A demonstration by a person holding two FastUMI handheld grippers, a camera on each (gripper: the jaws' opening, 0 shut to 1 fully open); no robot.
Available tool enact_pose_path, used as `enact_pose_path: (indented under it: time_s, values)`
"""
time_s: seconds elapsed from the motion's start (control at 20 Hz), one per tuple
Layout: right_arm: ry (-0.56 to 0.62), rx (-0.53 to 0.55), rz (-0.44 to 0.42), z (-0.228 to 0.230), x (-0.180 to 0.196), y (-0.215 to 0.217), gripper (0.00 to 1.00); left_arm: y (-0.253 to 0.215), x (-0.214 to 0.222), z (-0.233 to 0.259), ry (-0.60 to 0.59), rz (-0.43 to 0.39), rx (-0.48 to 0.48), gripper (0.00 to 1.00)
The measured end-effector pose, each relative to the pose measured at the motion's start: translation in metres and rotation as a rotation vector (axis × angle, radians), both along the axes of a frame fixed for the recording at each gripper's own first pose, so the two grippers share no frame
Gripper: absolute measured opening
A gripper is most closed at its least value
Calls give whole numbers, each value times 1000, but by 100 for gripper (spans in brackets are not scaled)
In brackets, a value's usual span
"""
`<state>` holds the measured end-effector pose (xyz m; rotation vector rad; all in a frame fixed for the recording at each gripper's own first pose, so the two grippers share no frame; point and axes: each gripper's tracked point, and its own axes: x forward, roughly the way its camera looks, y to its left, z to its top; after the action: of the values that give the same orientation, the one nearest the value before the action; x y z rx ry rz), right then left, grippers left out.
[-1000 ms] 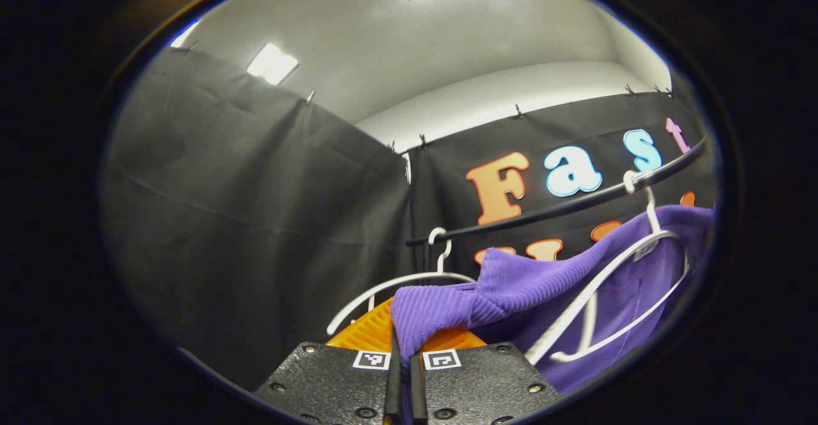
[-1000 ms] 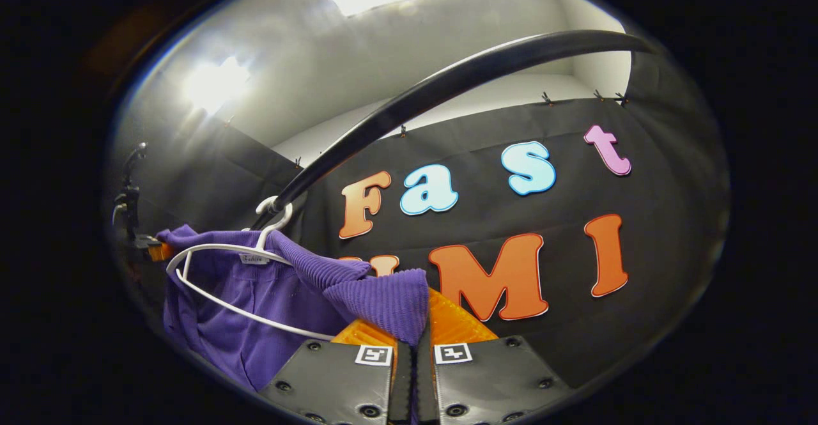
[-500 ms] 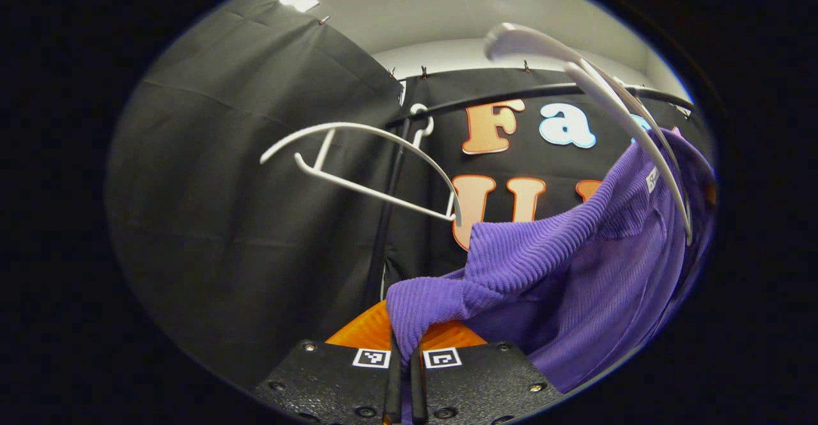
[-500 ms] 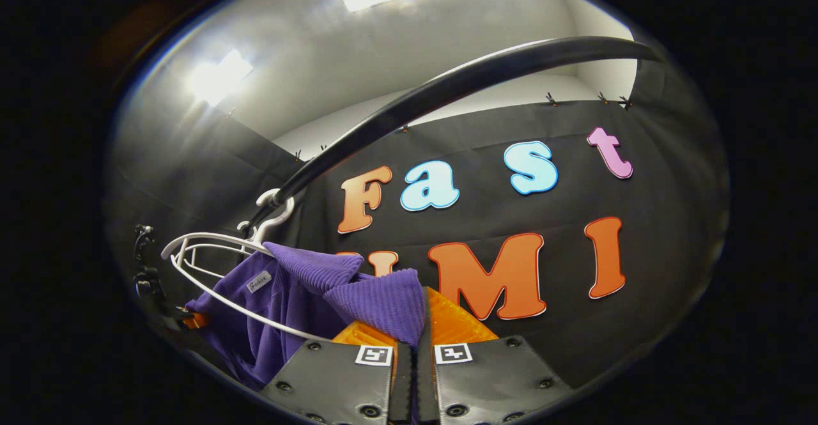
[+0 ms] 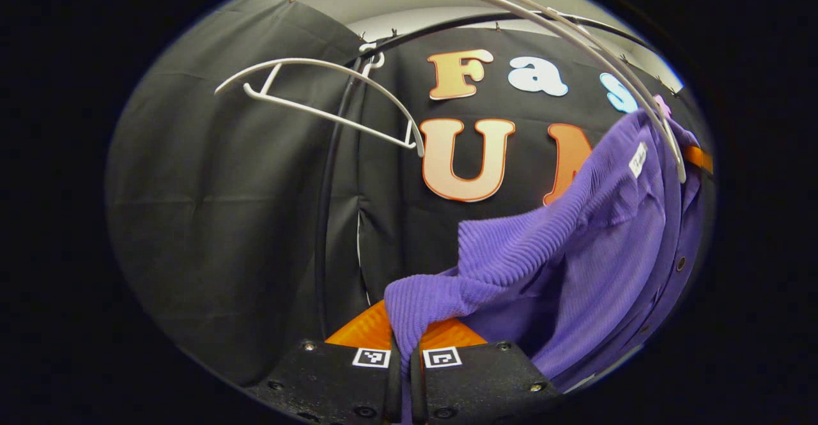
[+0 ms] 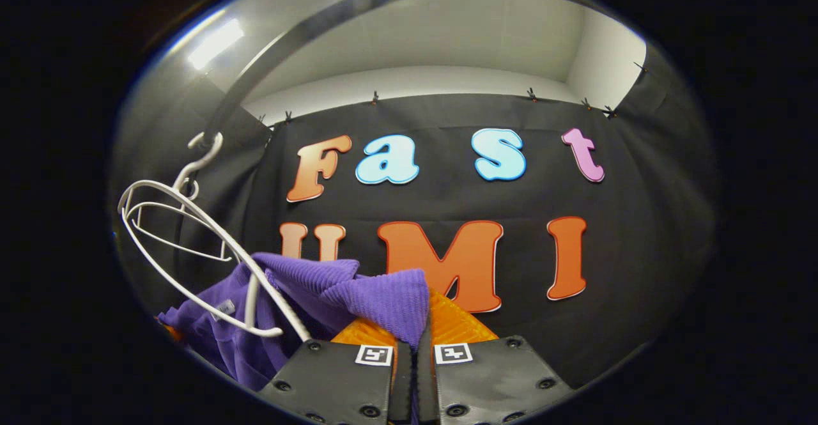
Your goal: Grasp the clothes on the hanger with both hands and then place them into the laundry hamper below.
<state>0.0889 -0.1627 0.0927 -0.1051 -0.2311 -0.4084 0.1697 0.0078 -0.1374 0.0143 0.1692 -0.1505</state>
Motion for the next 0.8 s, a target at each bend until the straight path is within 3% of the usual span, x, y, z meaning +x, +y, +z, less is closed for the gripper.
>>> enact_pose_path:
  time_s: [0.25,0.45,0.65,0.8]
  values:
    - [73,115,-34,-48,-10,-38,11,-3,-22,-6,16,-13,7,6]
    - [75,116,-30,-50,-26,-37,11,-2,-37,14,-21,-34,60,5]
    - [93,81,48,-49,-31,-11,11,-8,-45,36,-56,-23,108,6]
    - [146,97,152,-68,-26,27,11,-36,-49,40,-33,-73,13,6]
